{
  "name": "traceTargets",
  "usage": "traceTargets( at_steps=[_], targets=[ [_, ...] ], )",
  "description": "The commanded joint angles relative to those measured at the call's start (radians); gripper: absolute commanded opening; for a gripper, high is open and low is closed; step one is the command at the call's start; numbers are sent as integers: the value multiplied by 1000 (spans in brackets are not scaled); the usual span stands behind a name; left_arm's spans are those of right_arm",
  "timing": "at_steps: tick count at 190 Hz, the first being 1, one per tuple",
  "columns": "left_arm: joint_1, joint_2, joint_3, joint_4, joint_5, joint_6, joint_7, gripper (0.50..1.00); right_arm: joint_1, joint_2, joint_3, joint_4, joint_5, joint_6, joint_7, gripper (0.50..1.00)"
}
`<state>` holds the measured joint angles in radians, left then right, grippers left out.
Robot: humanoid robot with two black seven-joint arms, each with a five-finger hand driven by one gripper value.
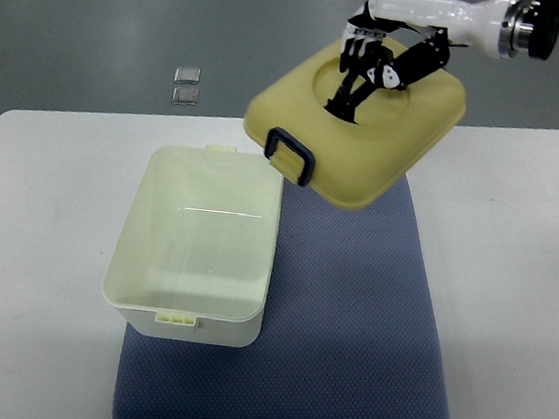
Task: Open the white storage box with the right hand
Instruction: 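Lower the yellow lid onto the cushion beside the box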
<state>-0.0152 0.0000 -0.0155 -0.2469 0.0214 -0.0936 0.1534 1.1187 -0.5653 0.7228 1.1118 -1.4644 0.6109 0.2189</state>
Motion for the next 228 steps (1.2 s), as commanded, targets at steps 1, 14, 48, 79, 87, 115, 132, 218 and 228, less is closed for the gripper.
traceTargets(
  at_steps=[1, 14, 48, 79, 87, 115, 132, 218, 228],
  targets=[
    [0, 0, 0, 0, 0, 0, 0, 1000, -46, -71, -5, -12, -5, 0, 17, 500],
    [0, 0, 0, 1, -2, 0, 0, 1000, -66, -113, -13, -32, -7, 0, 39, 500],
    [0, 0, 0, -2, 2, 0, 2, 1000, -120, -148, -31, -44, -8, 0, 56, 500],
    [-2, 0, 0, -6, 0, 0, 2, 1000, -191, -124, -101, -46, -14, 0, 56, 500],
    [0, 0, 0, -6, 0, 0, 2, 1000, -197, -93, -138, -46, -14, 0, 56, 500],
    [0, 0, -4, 0, -2, 0, 2, 1000, -198, -31, -250, -49, -14, -111, 57, 500],
    [0, 0, -4, 3, -2, 0, 2, 1000, -201, 34, -272, -49, -14, -149, 56, 500],
    [0, 0, -4, 1, -2, 0, 2, 1000, -231, 128, -272, -50, -14, -206, 53, 500],
    [0, 0, -4, 1, -2, 0, 2, 1000, -235, 130, -269, -63, -14, -211, 53, 552]
  ],
)
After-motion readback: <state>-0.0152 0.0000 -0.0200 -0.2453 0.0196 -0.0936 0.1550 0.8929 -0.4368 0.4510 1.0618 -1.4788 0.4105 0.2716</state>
